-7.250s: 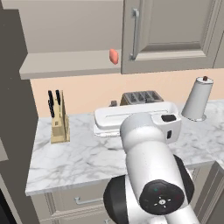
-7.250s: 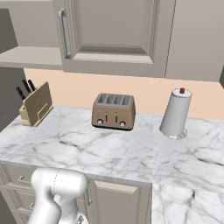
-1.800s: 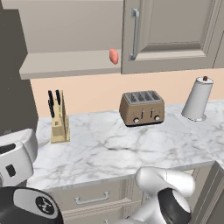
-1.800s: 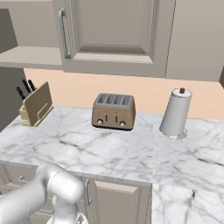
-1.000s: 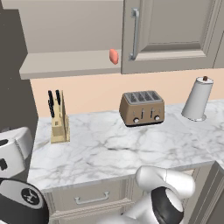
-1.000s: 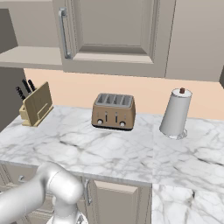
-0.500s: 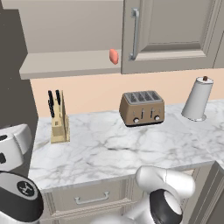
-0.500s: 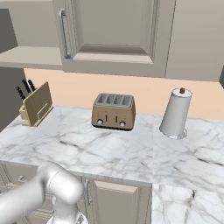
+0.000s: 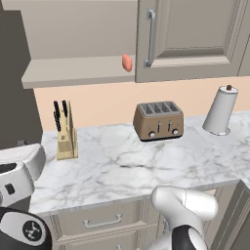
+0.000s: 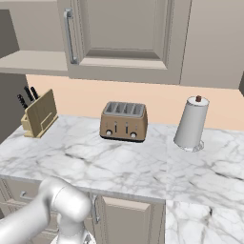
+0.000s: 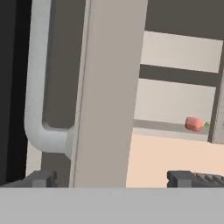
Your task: Pick up the bar soap and dish brush from the sink, and place them back in the cabinet, and close the cabinet doors.
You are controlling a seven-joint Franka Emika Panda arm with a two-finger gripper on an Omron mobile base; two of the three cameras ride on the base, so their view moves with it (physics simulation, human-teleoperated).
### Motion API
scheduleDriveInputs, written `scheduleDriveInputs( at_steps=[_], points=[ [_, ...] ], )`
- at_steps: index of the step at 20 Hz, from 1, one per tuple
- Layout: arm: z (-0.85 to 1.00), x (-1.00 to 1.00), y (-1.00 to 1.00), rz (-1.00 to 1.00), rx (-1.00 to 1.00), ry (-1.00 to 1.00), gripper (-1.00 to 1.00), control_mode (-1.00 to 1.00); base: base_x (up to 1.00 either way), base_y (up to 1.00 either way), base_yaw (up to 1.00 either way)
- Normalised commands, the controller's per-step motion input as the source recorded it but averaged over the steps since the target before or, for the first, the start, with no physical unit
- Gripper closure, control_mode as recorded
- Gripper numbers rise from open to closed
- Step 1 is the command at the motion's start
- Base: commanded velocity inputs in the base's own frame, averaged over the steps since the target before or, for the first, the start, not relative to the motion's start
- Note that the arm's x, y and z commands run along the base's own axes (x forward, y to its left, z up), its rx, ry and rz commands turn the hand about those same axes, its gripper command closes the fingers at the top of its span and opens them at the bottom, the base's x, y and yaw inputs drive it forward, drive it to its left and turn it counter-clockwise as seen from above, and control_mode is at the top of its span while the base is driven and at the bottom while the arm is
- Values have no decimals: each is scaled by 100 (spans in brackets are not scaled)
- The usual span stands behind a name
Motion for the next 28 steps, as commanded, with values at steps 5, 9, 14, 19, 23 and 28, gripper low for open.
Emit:
scheduleDriveInputs(
  at_steps=[5,9,14,19,23,28],
  points=[
    [-4,12,-34,-8,2,-14,-100,-100,0,0,0],
    [0,18,-36,-7,3,-13,-100,-100,0,0,0],
    [-1,18,-37,-7,2,-12,-100,-100,0,0,0],
    [-4,22,-29,-7,0,-10,-100,-100,0,0,0],
    [-1,31,-24,-8,0,-6,-100,-100,0,0,0],
    [0,31,-26,-10,0,-2,-100,-100,0,0,0]
  ],
)
